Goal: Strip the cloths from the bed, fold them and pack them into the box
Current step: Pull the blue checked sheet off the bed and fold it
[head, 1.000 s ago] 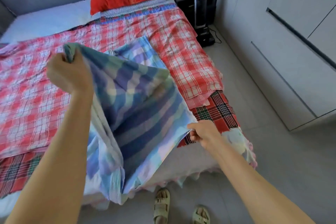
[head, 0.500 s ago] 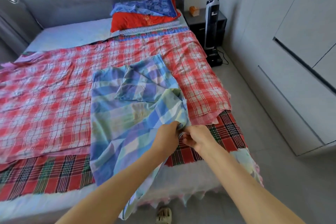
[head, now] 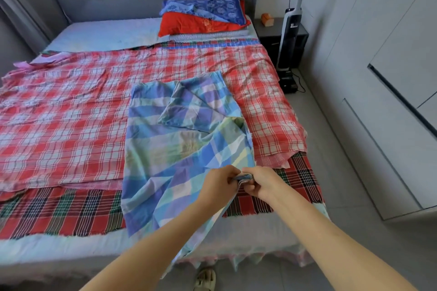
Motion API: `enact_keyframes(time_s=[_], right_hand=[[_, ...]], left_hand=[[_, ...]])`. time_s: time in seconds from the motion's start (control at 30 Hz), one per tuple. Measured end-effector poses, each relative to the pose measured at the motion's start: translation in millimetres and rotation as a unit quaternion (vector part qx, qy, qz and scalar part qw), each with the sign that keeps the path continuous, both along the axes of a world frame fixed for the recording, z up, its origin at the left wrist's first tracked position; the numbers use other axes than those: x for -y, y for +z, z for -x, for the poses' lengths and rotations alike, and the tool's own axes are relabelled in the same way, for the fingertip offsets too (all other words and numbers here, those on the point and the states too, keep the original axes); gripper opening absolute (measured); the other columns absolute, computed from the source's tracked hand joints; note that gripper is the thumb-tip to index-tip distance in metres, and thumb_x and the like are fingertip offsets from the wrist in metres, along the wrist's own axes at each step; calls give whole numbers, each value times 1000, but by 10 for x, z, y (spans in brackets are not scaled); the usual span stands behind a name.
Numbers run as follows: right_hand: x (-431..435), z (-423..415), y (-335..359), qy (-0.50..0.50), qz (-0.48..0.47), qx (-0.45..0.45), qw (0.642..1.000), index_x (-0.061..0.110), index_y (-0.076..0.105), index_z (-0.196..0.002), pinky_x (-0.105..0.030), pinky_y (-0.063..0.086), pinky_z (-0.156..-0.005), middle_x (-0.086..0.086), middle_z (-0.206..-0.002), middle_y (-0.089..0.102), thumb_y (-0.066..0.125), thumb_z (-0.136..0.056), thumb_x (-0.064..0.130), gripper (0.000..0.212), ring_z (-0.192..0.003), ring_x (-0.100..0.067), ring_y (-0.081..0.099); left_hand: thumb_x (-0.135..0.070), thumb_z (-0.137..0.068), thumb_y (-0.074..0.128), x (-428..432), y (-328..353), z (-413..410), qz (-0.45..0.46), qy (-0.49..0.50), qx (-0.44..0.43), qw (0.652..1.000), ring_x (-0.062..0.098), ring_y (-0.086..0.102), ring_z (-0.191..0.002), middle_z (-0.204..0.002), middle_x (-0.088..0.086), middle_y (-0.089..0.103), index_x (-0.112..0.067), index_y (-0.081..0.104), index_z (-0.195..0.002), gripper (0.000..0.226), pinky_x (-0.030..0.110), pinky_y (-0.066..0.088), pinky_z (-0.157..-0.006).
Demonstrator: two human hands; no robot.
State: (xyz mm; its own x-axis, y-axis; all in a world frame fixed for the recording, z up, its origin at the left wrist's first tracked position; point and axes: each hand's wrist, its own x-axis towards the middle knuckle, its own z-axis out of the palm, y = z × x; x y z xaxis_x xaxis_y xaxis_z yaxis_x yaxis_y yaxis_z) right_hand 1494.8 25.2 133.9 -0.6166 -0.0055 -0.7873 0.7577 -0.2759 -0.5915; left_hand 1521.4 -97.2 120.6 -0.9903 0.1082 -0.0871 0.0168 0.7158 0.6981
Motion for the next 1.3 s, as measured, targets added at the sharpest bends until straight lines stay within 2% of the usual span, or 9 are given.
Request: enact_keyframes(time_s=[0.13, 0.27, 0.47, 0.7, 0.83, 0.93, 1.07, 1.2, 1.3], right_hand=[[137, 147, 299, -6, 93, -48, 994, 5, 45, -76, -13, 23, -28, -6, -63, 36, 47, -95, -3, 20, -27, -4, 27], [254, 439, 967, -5, 145, -113, 983, 6, 47, -75, -14, 22, -27, -2, -50, 38, 45, -95, -2, 22, -27, -3, 27], [551, 836, 2040, -20, 211, -184, 960, 9, 43, -63, -12, 24, -28, -1, -39, 38, 35, -93, -7, 35, -27, -5, 29], [1012, 1118, 2721, 10, 250, -232, 940, 11, 36, -60, -11, 22, -27, 0, -35, 32, 27, -93, -8, 39, -24, -5, 29], [1058, 1189, 2986, 5, 245, -255, 936, 8, 39, -44, -12, 21, -27, 0, -33, 31, 36, -63, -13, 29, -23, -7, 28], [969, 1278, 3126, -34, 255, -273, 927, 7, 38, -40, -12, 20, -27, -1, -34, 31, 41, -44, -20, 28, -24, -8, 28], [784, 1407, 3179, -31, 259, -279, 924, 6, 38, -35, -13, 19, -27, -1, -35, 31, 42, -17, -20, 31, -25, -9, 29], [733, 1434, 2983, -38, 216, -251, 943, 10, 35, -49, -14, 19, -26, -1, -33, 29, 36, -45, -20, 30, -22, -8, 25], [646, 1406, 2765, -70, 205, -233, 948, 13, 29, -59, -16, 20, -27, -1, -31, 26, 27, -56, -10, 24, -20, -8, 21]], left_hand=[[-23, -79, 59, 281, 25, 35, -3, 81, -55, 995, 23, 48, -59, -60, 3, 53, -6, 58, -73, 18, 32, 30, -54], [-1, -74, 60, 835, 63, 97, 23, 186, -90, 978, 27, 52, -61, -61, 5, 56, -5, 58, -70, 7, 34, 32, -55], [6, -72, 55, 1766, 376, 10, 101, 338, -98, 930, 26, 42, -54, -56, 1, 46, -11, 48, -62, 20, 31, 19, -45], [2, -81, 52, 2330, 525, -74, 46, 451, -47, 890, 27, 56, -56, -59, 6, 58, -13, 57, -64, 23, 31, 43, -47], [-4, -87, 53, 2604, 459, -287, 10, 512, 15, 859, 26, 59, -62, -65, 10, 61, -2, 65, -75, 17, 33, 53, -57], [-9, -87, 57, 2851, 403, -584, -13, 560, 53, 827, 30, 57, -67, -73, 17, 62, 2, 65, -80, 16, 33, 45, -58], [-7, -83, 62, 3330, 307, -1045, -79, 627, 85, 770, 33, 61, -62, -68, 20, 64, 5, 61, -63, 23, 39, 52, -55], [2, -91, 49, 3590, 506, -1240, -248, 615, 131, 736, 32, 58, -51, -72, 20, 58, 9, 54, -86, 10, 26, 45, -31], [-2, -99, 38, 3618, 736, -1358, -421, 578, 135, 686, 25, 58, -50, -77, 14, 48, 3, 46, -106, 12, 25, 54, -44]])
